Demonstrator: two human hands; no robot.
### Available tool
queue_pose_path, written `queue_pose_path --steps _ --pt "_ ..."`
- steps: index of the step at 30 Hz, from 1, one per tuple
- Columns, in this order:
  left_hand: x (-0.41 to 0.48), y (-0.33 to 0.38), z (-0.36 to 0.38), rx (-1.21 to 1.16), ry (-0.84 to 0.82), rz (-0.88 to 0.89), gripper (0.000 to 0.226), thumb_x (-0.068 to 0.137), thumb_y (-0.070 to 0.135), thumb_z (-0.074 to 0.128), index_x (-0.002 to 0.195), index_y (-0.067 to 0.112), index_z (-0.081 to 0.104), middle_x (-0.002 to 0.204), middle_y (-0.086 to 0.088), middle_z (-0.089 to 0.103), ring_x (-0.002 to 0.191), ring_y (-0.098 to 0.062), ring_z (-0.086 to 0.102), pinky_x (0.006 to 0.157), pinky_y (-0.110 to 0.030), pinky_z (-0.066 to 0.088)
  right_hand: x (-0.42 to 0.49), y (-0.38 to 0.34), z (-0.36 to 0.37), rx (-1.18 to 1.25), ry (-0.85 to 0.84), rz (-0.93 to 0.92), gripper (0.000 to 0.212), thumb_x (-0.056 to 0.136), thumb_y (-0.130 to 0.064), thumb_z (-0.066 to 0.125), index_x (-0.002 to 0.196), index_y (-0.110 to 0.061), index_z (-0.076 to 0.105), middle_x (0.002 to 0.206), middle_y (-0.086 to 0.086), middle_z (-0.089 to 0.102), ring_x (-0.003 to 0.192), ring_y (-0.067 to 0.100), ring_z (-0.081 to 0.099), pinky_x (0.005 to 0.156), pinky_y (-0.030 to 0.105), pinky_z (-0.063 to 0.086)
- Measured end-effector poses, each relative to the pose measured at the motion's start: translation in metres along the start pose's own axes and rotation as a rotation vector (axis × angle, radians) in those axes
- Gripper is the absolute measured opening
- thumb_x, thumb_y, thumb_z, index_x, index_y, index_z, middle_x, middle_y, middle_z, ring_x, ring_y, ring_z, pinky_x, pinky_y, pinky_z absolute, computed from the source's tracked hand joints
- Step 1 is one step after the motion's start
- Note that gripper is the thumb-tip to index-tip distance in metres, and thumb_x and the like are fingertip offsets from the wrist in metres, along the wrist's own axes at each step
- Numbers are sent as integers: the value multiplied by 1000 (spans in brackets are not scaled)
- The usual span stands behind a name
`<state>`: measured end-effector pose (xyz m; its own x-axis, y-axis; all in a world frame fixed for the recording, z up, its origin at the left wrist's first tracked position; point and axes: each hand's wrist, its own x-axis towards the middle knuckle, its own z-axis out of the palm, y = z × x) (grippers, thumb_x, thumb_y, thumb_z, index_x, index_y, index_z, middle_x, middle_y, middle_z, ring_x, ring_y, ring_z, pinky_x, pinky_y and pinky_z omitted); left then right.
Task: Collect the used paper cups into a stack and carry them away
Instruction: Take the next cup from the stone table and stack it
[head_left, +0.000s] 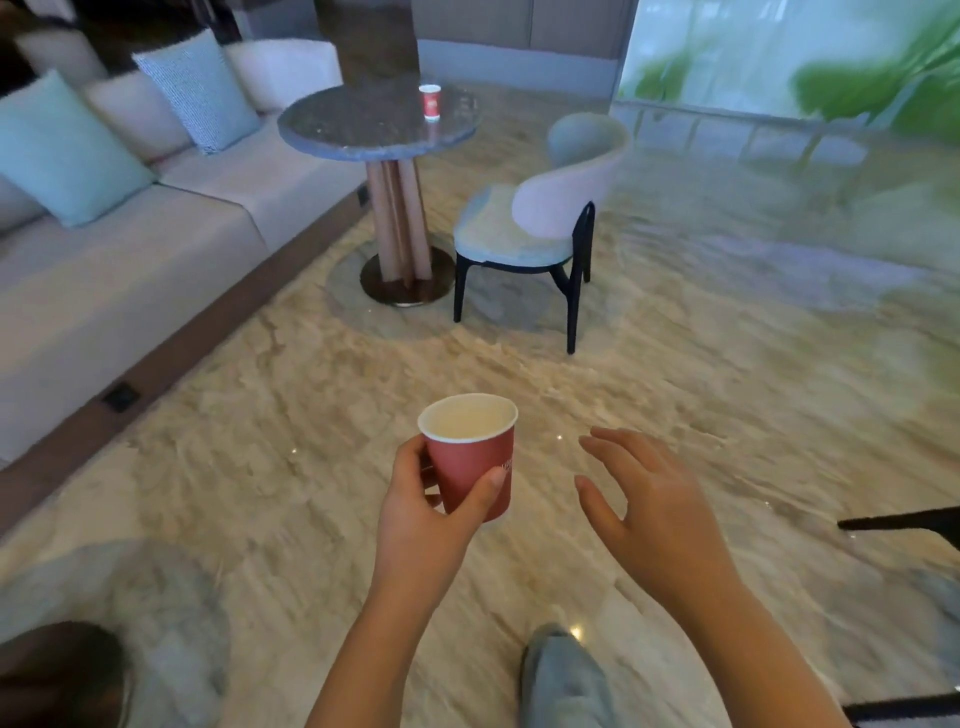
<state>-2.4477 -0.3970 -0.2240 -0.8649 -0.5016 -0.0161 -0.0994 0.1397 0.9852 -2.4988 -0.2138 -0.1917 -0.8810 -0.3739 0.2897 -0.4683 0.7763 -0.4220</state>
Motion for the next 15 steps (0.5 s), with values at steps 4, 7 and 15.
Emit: queue_pose_path --steps 4,7,15 --pt "75 3 22 34 19 1 57 52 60 71 101 43 50 100 16 62 86 6 60 71 -19 48 86 31 23 32 29 -25 31 78 -16 69 108 -9 65 109 9 66 100 27 61 86 35 44" --pt "139 18 43 45 42 -1 52 53 58 71 98 47 48 100 18 61 88 4 60 76 -23 50 157 51 29 48 29 -60 31 80 -17 68 109 -9 64 109 8 65 101 26 60 87 33 41" --pt "280 45 75 75 141 15 48 53 63 69 94 57 45 95 27 60 88 13 55 69 -18 46 324 79 49 62 15 -155 30 82 -17 65 111 -8 63 110 8 65 102 25 59 86 28 39"
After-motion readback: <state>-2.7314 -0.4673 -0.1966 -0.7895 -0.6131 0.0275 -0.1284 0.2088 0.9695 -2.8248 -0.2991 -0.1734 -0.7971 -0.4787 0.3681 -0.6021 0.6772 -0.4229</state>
